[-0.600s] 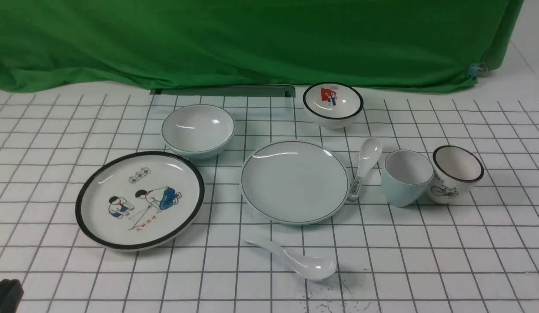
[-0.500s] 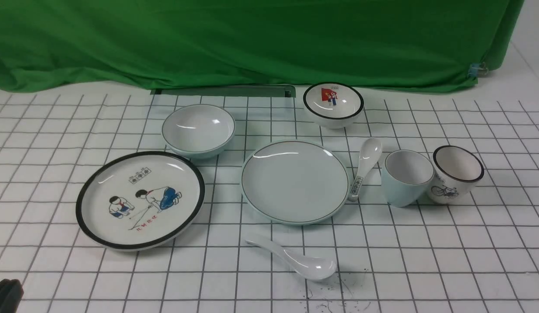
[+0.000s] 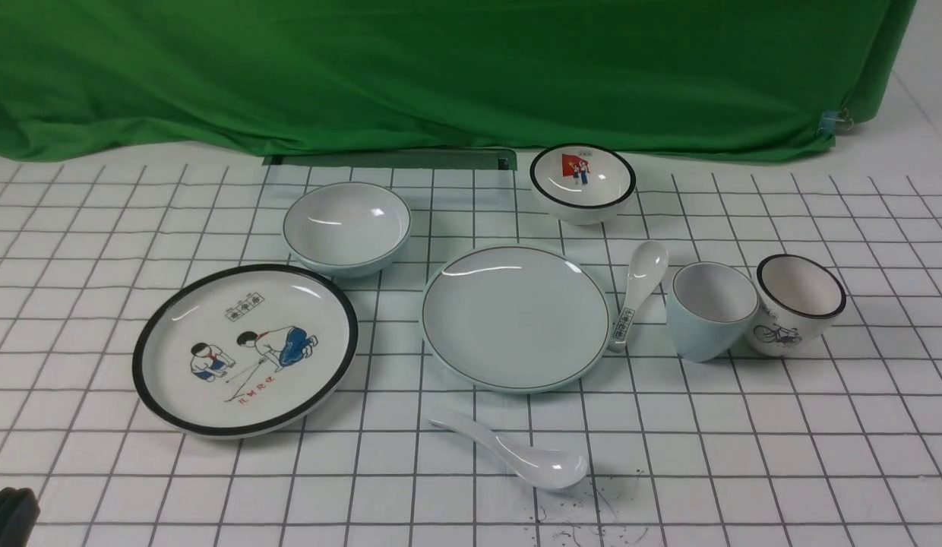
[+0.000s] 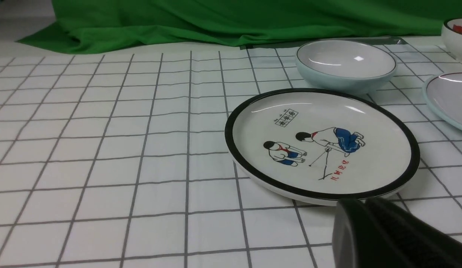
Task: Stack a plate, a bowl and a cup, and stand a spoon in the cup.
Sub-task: Use the left arm to grab a blue rice bowl
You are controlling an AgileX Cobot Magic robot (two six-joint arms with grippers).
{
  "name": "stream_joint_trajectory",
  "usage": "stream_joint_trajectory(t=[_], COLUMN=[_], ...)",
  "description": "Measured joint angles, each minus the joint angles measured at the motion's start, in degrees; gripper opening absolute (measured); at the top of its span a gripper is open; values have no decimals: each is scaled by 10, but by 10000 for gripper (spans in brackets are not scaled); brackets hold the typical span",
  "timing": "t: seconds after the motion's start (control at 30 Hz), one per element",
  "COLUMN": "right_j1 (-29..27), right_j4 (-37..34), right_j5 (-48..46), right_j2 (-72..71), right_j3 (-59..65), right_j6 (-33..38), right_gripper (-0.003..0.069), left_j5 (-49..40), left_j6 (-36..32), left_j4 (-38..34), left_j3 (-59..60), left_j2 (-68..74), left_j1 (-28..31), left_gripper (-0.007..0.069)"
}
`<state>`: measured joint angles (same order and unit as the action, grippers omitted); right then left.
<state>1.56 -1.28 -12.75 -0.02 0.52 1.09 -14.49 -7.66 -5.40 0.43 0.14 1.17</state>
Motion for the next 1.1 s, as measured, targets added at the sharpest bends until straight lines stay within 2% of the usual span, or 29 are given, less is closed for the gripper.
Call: stream_joint_trajectory(t=[0.47,0.6,0.7,0.73,0.77,0.8,0.9,0.93,1.0,1.1], right_j1=[0,0,0,0,0,0,0,0,0,0], right_j4=[0,0,0,0,0,1,1,1,1,1], right_j5=[10,84,218,225,292,292,394,419,434,454], right_j2=[0,0,0,0,0,0,0,0,0,0], right_j3=[0,0,0,0,0,0,0,0,0,0], right_j6=[0,0,0,0,-11,-11,-106,-142,-162,-209], right_gripper=[242,242,242,242,242,242,242,242,241,241], left_j5=[28,109,249,257,318,325,433,460,481,546], left_j6=[-2,-2,-2,-2,-2,-2,-1,11,36,186], left_j4=[10,10,10,10,11,12,22,25,26,33], left_j3=[0,0,0,0,0,0,0,0,0,0], left_j2=[0,0,0,0,0,0,0,0,0,0], left_j1=[0,0,0,0,0,0,0,0,0,0], left_gripper=[-28,-28,-28,-28,-28,-28,-28,-28,-28,-28])
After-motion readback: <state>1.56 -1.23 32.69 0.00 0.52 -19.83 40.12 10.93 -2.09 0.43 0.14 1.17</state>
